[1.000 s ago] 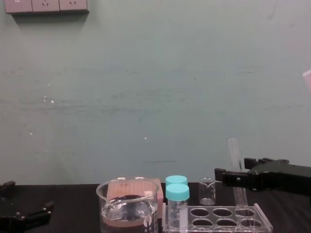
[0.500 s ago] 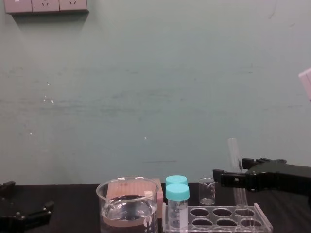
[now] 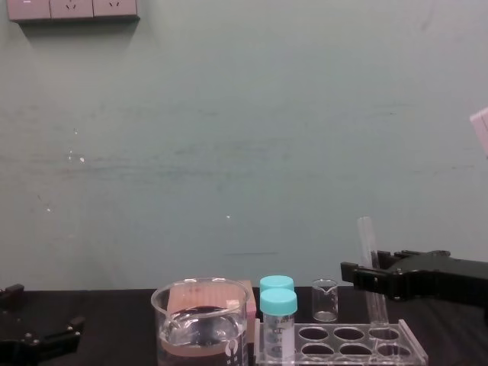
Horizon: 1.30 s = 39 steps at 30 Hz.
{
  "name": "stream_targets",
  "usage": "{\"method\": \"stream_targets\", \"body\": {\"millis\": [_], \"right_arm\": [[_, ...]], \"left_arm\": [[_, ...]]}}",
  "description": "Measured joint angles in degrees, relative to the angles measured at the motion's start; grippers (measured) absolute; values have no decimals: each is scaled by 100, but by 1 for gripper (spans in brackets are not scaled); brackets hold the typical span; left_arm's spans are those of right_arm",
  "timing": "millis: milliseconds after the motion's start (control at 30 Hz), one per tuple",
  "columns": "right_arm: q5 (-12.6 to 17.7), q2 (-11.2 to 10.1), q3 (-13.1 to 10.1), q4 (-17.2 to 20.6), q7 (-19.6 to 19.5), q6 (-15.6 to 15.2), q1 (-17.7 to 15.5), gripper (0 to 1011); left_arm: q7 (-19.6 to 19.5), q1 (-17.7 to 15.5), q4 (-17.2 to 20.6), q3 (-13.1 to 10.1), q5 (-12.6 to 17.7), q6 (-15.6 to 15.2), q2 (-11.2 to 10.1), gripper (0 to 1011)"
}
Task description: Hold the test tube with one hand and immerse one end into the beaker, then return it to the test tube rack.
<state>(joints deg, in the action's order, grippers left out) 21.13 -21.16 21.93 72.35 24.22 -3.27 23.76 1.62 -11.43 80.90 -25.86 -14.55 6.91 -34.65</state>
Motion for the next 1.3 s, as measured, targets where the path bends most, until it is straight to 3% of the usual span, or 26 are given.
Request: {"method": "stream_targets", "body": {"millis": [467, 933, 1300], "right_arm": [[11, 0, 0, 7, -8, 8, -3, 243], [10, 4, -6, 6, -9, 16, -6, 235], [84, 100, -123, -25, 107, 275, -62, 235]], "left_arm": [[0, 0, 0, 0, 0, 0, 0, 1000], [0, 0, 0, 0, 0, 0, 0, 1000], [0, 0, 0, 0, 0, 0, 0, 1000]]}}
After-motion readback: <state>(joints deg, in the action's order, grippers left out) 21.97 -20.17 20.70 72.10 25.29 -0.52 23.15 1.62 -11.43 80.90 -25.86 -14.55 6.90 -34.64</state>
